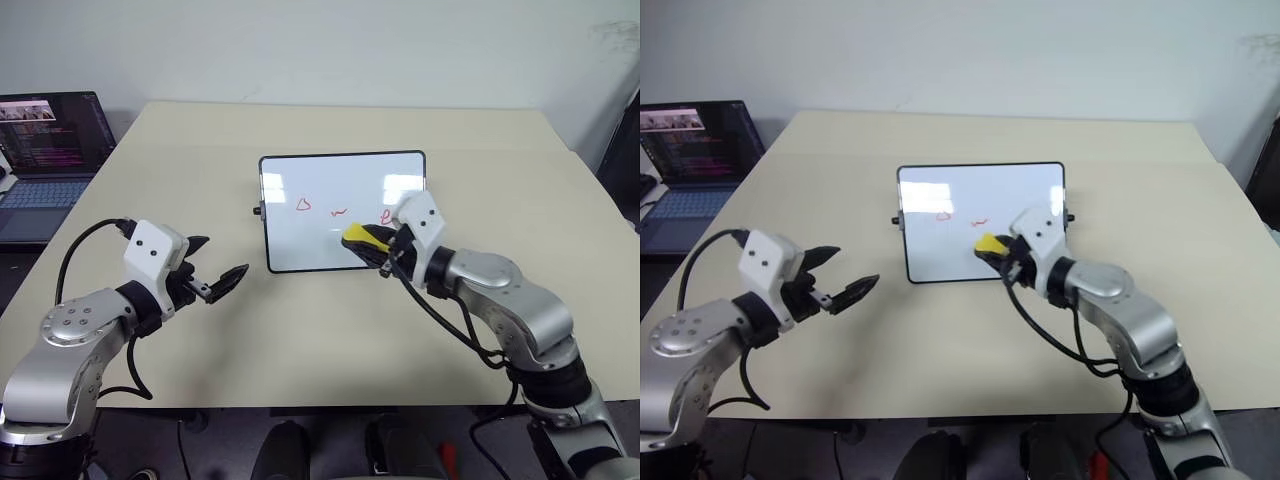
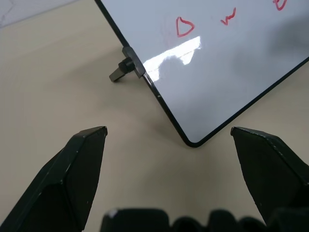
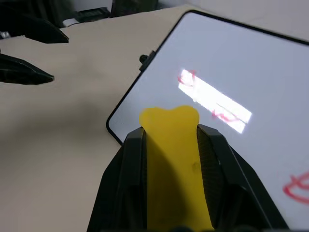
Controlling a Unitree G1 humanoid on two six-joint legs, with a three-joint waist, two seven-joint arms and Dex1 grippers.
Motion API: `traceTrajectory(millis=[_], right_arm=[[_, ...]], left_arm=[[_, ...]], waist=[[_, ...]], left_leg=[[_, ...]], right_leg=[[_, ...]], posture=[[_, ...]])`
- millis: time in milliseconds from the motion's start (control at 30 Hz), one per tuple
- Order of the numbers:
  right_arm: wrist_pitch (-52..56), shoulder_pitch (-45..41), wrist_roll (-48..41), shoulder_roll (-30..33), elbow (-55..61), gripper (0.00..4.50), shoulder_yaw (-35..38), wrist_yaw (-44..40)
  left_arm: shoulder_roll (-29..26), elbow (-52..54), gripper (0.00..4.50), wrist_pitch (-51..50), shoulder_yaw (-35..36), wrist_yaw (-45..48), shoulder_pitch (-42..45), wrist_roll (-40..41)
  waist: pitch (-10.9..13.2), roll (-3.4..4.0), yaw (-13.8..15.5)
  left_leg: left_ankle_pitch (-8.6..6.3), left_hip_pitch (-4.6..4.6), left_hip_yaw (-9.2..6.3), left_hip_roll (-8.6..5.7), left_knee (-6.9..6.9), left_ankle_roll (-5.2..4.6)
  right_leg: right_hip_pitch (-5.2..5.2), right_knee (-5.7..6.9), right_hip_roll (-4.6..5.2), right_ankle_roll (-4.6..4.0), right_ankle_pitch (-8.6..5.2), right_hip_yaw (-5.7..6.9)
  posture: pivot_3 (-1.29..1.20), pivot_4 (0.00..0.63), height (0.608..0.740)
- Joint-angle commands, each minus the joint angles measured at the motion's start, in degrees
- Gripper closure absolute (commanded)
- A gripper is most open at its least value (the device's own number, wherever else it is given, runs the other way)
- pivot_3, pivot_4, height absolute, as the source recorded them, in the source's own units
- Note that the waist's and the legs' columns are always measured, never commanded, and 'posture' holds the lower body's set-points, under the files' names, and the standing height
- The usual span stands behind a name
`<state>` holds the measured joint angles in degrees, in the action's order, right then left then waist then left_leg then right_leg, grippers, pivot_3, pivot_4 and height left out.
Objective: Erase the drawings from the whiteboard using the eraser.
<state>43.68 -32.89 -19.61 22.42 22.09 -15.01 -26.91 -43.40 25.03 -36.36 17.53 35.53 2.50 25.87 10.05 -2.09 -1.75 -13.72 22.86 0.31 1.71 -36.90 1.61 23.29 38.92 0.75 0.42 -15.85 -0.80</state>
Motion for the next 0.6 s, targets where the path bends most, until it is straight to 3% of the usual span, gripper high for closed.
traceTrajectory(millis=[33, 267, 600], right_arm=[[-5.9, -5.4, 5.3, -1.2, -4.4, 3.39, -3.2, -1.0], [-16.8, -14.1, 15.6, -5.3, -19.4, 3.39, -8.3, -0.9], [-27.5, -21.0, 22.3, -11.8, -35.1, 3.39, -8.2, -1.3]], left_arm=[[-0.5, 0.0, 0.00, -0.2, -0.2, 2.0, 1.4, 1.7], [0.0, -8.3, 0.00, 2.3, -2.0, 3.1, 8.5, 0.0], [0.9, -14.1, 0.00, 1.8, -5.9, 4.5, 15.2, -0.4]], waist=[[0.0, 0.00, 0.0], [0.0, -0.01, 0.1], [0.0, -0.01, 0.0]], left_leg=[[0.00, 0.00, 0.01, -0.01, 0.00, 0.00], [0.01, -0.01, -0.01, -0.01, -0.03, 0.00], [-0.01, 0.12, 0.01, -0.01, 0.02, 0.02]], right_leg=[[0.00, 0.00, 0.01, 0.00, 0.00, -0.01], [0.03, 0.07, -0.01, -0.04, 0.03, 0.04], [0.13, 0.03, 0.06, -0.08, 0.05, 0.03]], posture=[[0.00, 0.150, 0.740], [0.00, 0.150, 0.740], [0.00, 0.150, 0.740]])
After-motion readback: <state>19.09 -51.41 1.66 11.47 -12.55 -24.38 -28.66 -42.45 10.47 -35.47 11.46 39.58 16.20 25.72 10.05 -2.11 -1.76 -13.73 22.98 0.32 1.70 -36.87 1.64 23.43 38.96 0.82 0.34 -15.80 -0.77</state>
